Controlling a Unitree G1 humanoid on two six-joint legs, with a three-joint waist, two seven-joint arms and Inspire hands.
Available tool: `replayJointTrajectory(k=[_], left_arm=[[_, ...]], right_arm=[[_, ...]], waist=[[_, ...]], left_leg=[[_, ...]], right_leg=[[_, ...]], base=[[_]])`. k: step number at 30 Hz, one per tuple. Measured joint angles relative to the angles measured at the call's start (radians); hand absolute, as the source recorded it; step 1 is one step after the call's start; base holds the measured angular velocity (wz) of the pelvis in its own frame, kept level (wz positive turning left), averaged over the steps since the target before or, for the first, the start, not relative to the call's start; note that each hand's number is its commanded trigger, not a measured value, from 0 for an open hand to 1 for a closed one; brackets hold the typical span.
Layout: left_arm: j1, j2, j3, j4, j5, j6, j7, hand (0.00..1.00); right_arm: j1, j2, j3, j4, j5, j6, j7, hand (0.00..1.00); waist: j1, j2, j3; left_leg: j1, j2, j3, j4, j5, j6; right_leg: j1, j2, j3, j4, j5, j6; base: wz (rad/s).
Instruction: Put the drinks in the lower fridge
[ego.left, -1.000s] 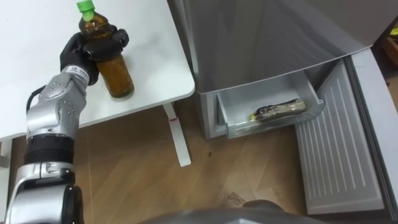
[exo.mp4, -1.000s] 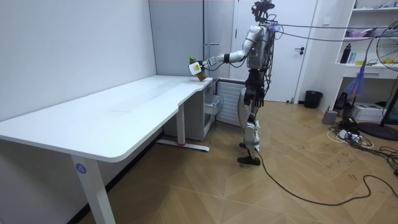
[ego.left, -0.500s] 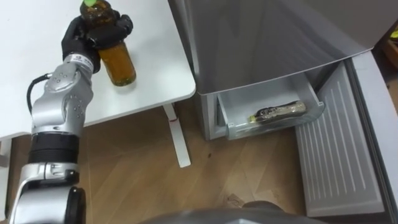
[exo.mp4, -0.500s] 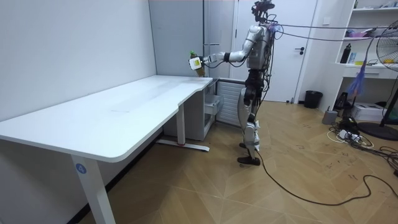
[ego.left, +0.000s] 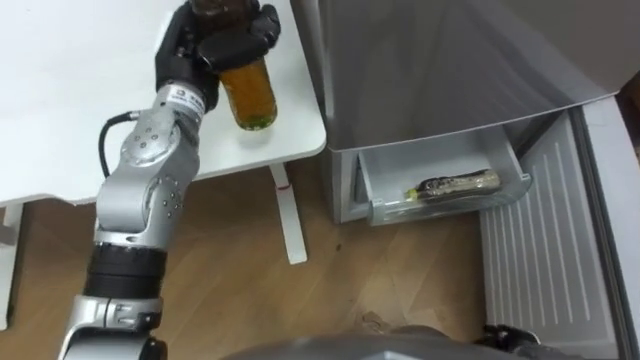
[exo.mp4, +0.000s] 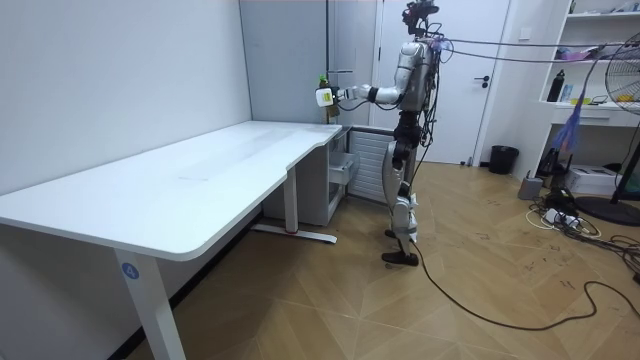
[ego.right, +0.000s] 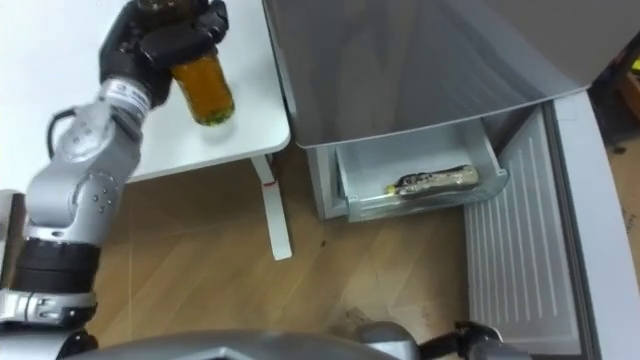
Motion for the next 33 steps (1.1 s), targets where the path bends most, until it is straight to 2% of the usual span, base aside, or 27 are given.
replayJointTrajectory(k=[2,5,9,13,19,25,28,33], left_arm=[[0.022,-0.001,-0.022,0.000,0.000,0.000,-0.001,1.00],[0.052,-0.009,-0.066,0.000,-0.001,0.000,-0.011,1.00],[0.052,-0.021,-0.072,-0.002,-0.007,-0.011,-0.038,1.00],[0.053,-0.034,-0.092,-0.003,-0.009,-0.053,-0.059,1.00],[0.083,-0.028,-0.149,-0.002,-0.010,-0.105,-0.092,1.00],[0.160,-0.027,-0.173,0.000,-0.012,-0.115,-0.130,1.00],[0.168,-0.025,-0.180,-0.001,-0.012,-0.115,-0.141,1.00],[0.181,-0.021,-0.180,0.000,-0.010,-0.115,-0.151,1.00]], right_arm=[[-0.010,0.010,0.006,-0.021,0.012,-0.015,0.000,0.00],[-0.035,0.034,0.061,-0.022,0.078,-0.046,0.014,0.00],[-0.056,0.051,0.089,-0.022,0.141,-0.063,0.060,0.00],[-0.057,0.062,0.119,-0.032,0.159,-0.085,0.090,0.00],[-0.078,0.064,0.169,-0.038,0.160,-0.123,0.119,0.00],[-0.073,0.062,0.214,-0.199,0.160,-0.124,0.145,0.00],[-0.075,0.062,0.242,-0.260,0.160,-0.124,0.170,0.00],[-0.066,0.061,0.263,-0.364,0.135,-0.118,0.236,0.00]], waist=[[0.004,-0.009,-0.0003],[0.011,-0.031,-0.0011],[0.028,-0.031,-0.0018],[0.037,-0.030,-0.0020],[0.043,-0.029,-0.0017],[0.049,-0.034,0.0003],[0.058,-0.046,0.0056],[0.060,-0.052,0.0058]], left_leg=[[-0.001,0.000,-0.005,0.000,0.000,0.000],[-0.003,-0.001,-0.028,0.007,0.000,0.000],[-0.019,-0.003,-0.047,0.020,0.000,0.000],[-0.024,-0.003,-0.059,0.022,0.000,0.000],[-0.018,-0.004,-0.062,0.025,0.000,0.000],[-0.022,-0.006,-0.072,0.027,0.000,0.000],[-0.034,-0.008,-0.084,0.036,0.000,0.000],[-0.051,-0.011,-0.105,0.045,0.000,0.000]], right_leg=[[0.003,-0.001,-0.006,-0.004,0.000,0.000],[0.015,-0.003,-0.034,-0.018,0.001,-0.002],[0.015,-0.006,-0.050,-0.022,0.002,-0.002],[0.021,-0.006,-0.065,-0.024,0.002,-0.002],[0.034,-0.008,-0.069,-0.020,0.001,-0.002],[0.034,-0.010,-0.080,-0.018,0.001,-0.002],[0.034,-0.013,-0.095,-0.020,0.001,-0.002],[0.030,-0.016,-0.115,-0.022,0.001,-0.002]], base=[[0.11],[0.25],[0.15],[0.10],[0.02],[0.05],[0.14],[0.13]])
